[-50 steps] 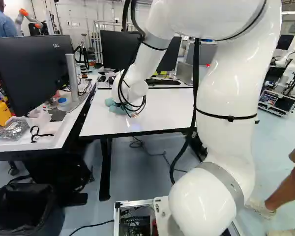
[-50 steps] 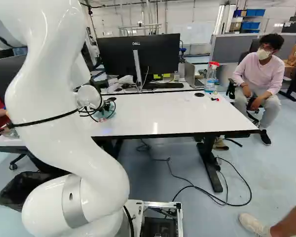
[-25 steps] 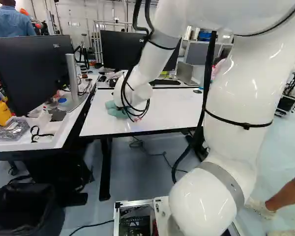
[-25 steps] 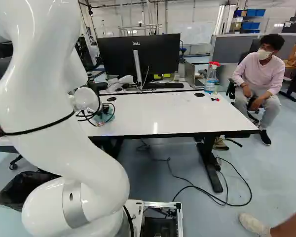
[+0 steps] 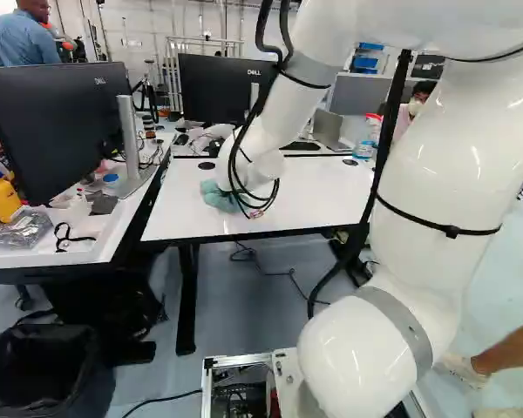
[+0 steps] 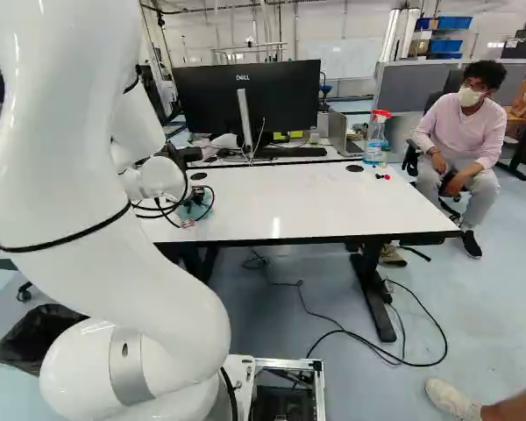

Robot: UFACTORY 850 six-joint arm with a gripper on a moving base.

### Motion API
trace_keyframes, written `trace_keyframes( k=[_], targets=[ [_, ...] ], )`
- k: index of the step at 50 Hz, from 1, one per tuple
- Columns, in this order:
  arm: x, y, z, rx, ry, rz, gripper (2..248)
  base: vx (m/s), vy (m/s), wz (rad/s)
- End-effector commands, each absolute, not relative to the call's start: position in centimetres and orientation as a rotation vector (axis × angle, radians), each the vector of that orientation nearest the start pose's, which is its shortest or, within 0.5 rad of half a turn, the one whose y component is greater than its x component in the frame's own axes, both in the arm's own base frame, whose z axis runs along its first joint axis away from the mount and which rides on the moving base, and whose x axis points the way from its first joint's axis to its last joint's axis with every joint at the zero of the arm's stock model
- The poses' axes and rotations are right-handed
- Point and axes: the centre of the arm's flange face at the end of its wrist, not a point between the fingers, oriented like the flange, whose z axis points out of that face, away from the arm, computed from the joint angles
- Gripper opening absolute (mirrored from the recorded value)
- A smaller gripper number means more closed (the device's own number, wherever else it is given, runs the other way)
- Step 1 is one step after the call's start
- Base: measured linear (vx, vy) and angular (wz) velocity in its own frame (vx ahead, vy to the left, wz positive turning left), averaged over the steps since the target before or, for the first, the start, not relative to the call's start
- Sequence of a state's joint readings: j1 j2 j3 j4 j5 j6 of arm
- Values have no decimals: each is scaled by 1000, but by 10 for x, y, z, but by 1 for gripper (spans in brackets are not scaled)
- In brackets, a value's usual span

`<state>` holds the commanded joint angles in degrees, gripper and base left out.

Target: Clean the table with the green towel

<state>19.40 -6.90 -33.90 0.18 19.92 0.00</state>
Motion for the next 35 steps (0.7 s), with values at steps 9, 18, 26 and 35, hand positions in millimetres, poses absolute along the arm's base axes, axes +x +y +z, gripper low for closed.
trace_keyframes(
  k=[9, 18, 26, 35],
  targets=[
    [419, 132, 378, -2744, -418, -1190, 51, 0, 0, 0],
    [430, 121, 378, -2760, -376, -1200, 51, 0, 0, 0],
    [441, 112, 378, -2771, -341, -1209, 51, 0, 0, 0],
    [458, 109, 377, -2774, -323, -1218, 51, 0, 0, 0]
  ],
)
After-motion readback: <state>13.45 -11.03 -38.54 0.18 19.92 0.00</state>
